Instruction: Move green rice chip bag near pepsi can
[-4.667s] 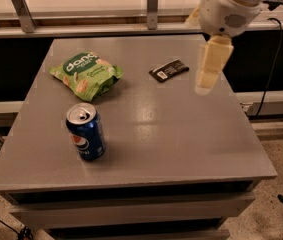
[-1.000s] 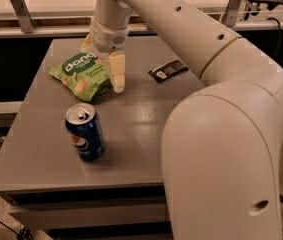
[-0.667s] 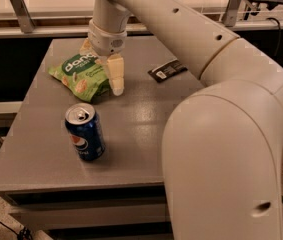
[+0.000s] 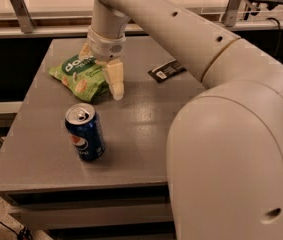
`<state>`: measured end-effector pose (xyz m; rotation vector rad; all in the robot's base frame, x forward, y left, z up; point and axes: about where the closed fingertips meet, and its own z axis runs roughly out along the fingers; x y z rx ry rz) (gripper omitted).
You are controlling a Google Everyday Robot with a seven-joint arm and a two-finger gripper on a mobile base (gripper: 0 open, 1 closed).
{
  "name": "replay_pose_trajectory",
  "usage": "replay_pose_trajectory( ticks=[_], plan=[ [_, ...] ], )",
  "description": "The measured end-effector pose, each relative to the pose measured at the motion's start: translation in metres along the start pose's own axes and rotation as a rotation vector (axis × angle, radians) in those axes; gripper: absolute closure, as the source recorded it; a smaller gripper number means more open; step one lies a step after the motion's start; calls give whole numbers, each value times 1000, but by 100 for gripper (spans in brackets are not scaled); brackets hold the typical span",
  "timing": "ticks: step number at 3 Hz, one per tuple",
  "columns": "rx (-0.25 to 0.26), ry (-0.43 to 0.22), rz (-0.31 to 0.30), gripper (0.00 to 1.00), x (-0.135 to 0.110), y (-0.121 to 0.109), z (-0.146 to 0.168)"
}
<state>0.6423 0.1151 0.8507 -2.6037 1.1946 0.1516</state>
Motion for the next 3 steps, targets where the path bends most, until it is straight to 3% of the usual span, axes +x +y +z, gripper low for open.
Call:
replay_pose_trajectory(
  ticks=[1,3],
  plan=[
    [4,-1,-3,16,2,2,3],
    [5,-10,-3,63,3,5,2]
  ],
)
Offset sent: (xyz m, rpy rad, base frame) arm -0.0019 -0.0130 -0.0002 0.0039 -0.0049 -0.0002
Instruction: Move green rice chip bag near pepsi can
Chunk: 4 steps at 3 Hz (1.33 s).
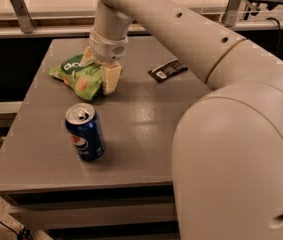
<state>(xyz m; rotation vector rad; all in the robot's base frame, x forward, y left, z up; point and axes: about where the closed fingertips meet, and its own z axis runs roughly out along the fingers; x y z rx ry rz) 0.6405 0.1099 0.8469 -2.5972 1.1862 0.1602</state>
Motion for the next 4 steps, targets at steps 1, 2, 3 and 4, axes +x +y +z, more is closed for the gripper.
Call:
replay_pose_trajectory(
  ticks=[1,2,3,4],
  plan=[
    [-13,-9,6,87,-2,3,3],
    [-39,-13,24,100,-1,2,7],
    [-50,-12,36,100,1,1,9],
    [-50,-12,36,100,1,1,8]
  ],
)
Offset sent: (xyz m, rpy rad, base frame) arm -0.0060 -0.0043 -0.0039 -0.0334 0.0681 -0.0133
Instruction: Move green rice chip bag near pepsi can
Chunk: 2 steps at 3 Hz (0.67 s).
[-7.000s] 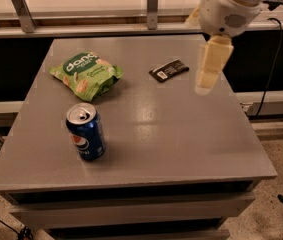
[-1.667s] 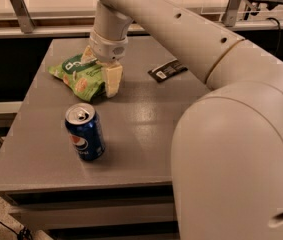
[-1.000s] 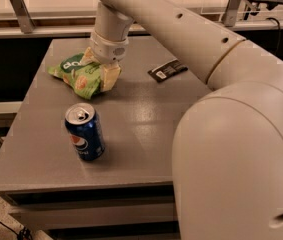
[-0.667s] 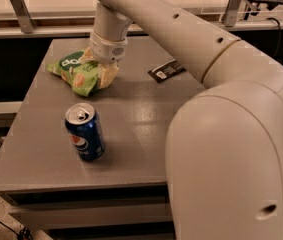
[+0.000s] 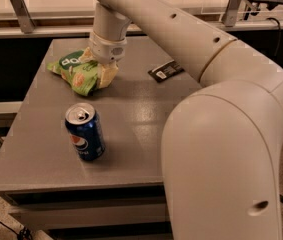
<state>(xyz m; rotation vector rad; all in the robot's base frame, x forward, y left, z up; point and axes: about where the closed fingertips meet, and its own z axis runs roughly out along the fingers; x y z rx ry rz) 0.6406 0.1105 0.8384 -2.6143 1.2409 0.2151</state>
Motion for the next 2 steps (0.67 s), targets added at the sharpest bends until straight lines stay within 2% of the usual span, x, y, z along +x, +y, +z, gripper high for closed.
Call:
replay_pose_trajectory(
  ticks=[1,2],
  plan=[
    [22,17,3,100,-3,-10,-21],
    [72,58,4,100,-8,-21,-55]
  ],
)
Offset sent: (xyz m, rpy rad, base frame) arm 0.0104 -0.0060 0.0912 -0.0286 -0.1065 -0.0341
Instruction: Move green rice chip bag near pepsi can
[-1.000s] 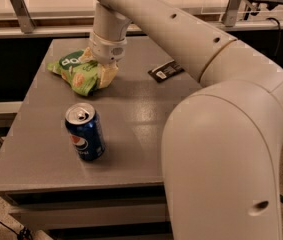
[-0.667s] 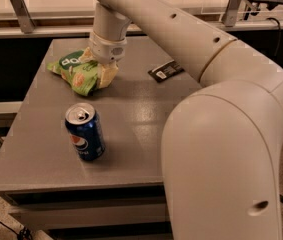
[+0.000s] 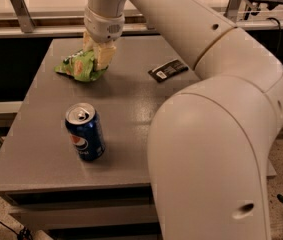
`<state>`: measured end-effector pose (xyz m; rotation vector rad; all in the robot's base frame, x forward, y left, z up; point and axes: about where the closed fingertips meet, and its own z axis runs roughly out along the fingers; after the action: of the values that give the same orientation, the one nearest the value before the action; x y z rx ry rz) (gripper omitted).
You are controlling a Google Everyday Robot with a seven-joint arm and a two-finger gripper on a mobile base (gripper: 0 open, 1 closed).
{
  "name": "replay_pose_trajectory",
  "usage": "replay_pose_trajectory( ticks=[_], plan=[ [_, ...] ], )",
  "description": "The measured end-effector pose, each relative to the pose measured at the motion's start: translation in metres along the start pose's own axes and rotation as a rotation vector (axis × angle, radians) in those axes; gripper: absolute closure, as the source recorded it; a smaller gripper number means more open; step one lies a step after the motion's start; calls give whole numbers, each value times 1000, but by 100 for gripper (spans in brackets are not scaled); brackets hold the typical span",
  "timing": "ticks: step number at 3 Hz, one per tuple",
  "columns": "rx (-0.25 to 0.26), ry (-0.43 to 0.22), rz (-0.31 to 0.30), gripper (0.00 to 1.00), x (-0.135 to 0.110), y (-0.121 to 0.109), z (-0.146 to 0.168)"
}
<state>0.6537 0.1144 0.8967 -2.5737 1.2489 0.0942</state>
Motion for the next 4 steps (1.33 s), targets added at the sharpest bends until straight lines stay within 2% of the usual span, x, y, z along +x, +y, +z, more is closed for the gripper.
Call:
replay_pose_trajectory(
  ticks=[2,4],
  plan=[
    [46,33,2,100,-5,-7,-26],
    [65,54,3,100,-10,-9,-41]
  ],
)
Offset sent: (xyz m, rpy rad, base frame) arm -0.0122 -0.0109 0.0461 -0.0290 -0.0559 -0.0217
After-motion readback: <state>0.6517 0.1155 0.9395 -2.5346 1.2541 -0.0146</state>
